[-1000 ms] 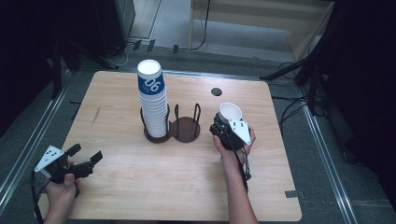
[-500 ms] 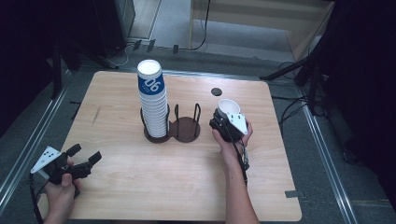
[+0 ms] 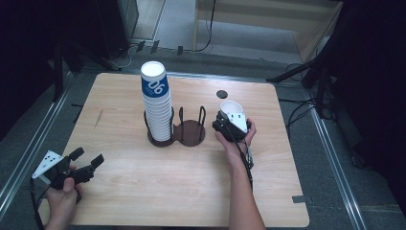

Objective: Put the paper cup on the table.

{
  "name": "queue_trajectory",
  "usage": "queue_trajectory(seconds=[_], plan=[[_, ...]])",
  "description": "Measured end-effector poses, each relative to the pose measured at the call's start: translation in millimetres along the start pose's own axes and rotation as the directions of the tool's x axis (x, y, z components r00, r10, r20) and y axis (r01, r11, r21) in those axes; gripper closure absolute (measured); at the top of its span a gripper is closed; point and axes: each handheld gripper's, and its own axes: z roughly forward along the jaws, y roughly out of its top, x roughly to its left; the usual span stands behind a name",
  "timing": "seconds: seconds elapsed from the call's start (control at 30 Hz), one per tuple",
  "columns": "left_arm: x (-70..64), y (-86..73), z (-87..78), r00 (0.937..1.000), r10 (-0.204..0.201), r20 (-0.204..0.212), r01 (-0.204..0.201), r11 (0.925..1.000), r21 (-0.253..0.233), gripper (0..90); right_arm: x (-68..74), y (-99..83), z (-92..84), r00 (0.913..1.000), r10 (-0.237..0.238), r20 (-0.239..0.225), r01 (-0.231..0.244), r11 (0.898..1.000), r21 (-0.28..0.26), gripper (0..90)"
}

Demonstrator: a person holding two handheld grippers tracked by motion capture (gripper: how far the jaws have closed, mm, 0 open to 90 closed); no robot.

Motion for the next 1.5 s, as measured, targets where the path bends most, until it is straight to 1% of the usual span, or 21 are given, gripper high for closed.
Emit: queue_trajectory(seconds=[0.1, 0.13, 0.17, 0.2, 0.27, 0.33, 0.37, 0.43, 0.67, 0.7, 0.77, 0.93, 0.97, 1.07, 1.17, 1.27, 1.33, 1.4, 1.43, 1.47, 1.5], plan=[[0.3, 0.8, -0.1, 1.0, -0.006, -0.005, 0.006, 0.9999, 0.012, 6.6, -1.2, -1.5, 3.1, 1.0, 0.004, 0.006, -0.004, 1.0, 0.003, 21.2], [0.9, 0.8, 0.0, 0.9999, -0.006, 0.009, 0.006, 0.9998, 0.016, 3.5, -1.6, -2.1, 4.0, 1.0, 0.007, 0.004, -0.007, 1.0, 0.003, 21.2], [0.9, 0.8, 0.0, 0.9999, -0.006, 0.009, 0.006, 0.9998, 0.016, 0.2, -1.6, -2.1, 4.0, 1.0, 0.007, 0.004, -0.007, 1.0, 0.003, 21.2], [1.2, 1.0, -0.5, 0.9998, -0.008, 0.017, 0.007, 0.9997, 0.021, 0.2, -1.7, -2.9, 4.7, 0.9999, 0.01, 0.004, -0.01, 1.0, 0.011, 21.1], [1.6, 1.4, -0.8, 0.9998, -0.018, 0.011, 0.018, 0.9996, 0.023, 0.0, -2.1, -4.7, 6.3, 0.9999, 0.014, 0.01, -0.014, 1.0, 0.024, 21.1], [2.3, 1.5, -1.1, 0.9997, -0.023, 0.008, 0.023, 0.9994, 0.026, 0.0, -2.6, -6.2, 7.5, 0.9999, 0.003, 0.011, -0.003, 0.999, 0.032, 20.9], [2.9, 1.7, -1.0, 0.9997, -0.024, 0.007, 0.024, 0.9992, 0.03, 0.0, -3.1, -6.4, 8.0, 0.9996, 0.018, 0.02, -0.019, 0.999, 0.033, 20.7], [2.7, 1.6, -1.0, 0.9997, -0.023, 0.006, 0.023, 0.9992, 0.031, 0.0, -4.5, -6.1, 8.1, 0.9994, 0.03, 0.017, -0.03, 0.999, 0.037, 20.7], [2.4, 1.6, -0.5, 0.9997, -0.024, 0.004, 0.024, 0.9992, 0.033, 0.0, -7.8, -10.9, 9.2, 0.9995, 0.024, 0.018, -0.025, 0.997, 0.069, 20.1], [2.2, 1.7, -0.1, 0.9996, -0.027, 0.002, 0.027, 0.9991, 0.034, 0.0, -8.7, -13.8, 9.5, 0.9997, 0.007, 0.023, -0.009, 0.997, 0.078, 19.7], [2.1, 1.8, -0.1, 0.9996, -0.027, 0.002, 0.027, 0.999, 0.036, 0.0, -9.6, -15.3, 8.9, 0.9996, 0.005, 0.027, -0.007, 0.997, 0.077, 19.7], [2.1, 1.8, -0.1, 0.9997, -0.025, 0.002, 0.025, 0.999, 0.038, 0.0, -10.8, -13.9, 7.4, 0.9996, 0.018, 0.022, -0.021, 0.995, 0.098, 19.4], [2.0, 1.8, -0.1, 0.9997, -0.024, 0.002, 0.024, 0.999, 0.038, 0.0, -11.6, -13.7, 6.3, 0.9997, 0.02, 0.012, -0.021, 0.993, 0.115, 19.4], [1.9, 1.7, 0.2, 0.9997, -0.024, 0.001, 0.024, 0.999, 0.039, 0.0, -12.7, -14.0, 5.0, 1.0, 0.006, 0.005, -0.006, 0.993, 0.121, 18.7], [1.9, 1.8, 0.6, 0.9998, -0.02, 0.004, 0.02, 0.999, 0.041, 0.0, -16.3, -16.9, 2.4, 0.9998, 0.012, -0.018, -0.01, 0.991, 0.136, 15.3], [2.0, 1.9, 0.6, 0.9997, -0.022, 0.006, 0.022, 0.999, 0.04, 0.0, -18.9, -18.5, 1.4, 0.9996, 0.011, -0.026, -0.008, 0.99, 0.141, 13.3], [2.3, 2.0, 0.6, 0.9997, -0.024, 0.006, 0.024, 0.9989, 0.041, 0.0, -22.2, -19.1, -0.4, 0.9992, 0.023, -0.032, -0.018, 0.989, 0.148, 11.1], [2.6, 2.2, 0.6, 0.9997, -0.024, 0.008, 0.023, 0.9988, 0.042, 0.0, -26.1, -17.6, -3.6, 0.9968, 0.035, -0.072, -0.025, 0.989, 0.142, 4.6], [2.7, 2.2, 0.6, 0.9997, -0.024, 0.009, 0.024, 0.9988, 0.042, 0.0, -27.1, -16.9, -5.3, 0.9955, 0.031, -0.09, -0.019, 0.99, 0.139, 2.7], [2.7, 2.2, 0.6, 0.9997, -0.024, 0.009, 0.024, 0.9988, 0.042, 0.0, -27.1, -16.9, -5.3, 0.9955, 0.031, -0.09, -0.019, 0.99, 0.139, 2.7], [2.7, 2.2, 0.8, 0.9996, -0.026, 0.009, 0.025, 0.9988, 0.041, 0.0, -27.8, -15.1, -9.3, 0.9926, 0.028, -0.118, -0.012, 0.991, 0.135, 1.5]])
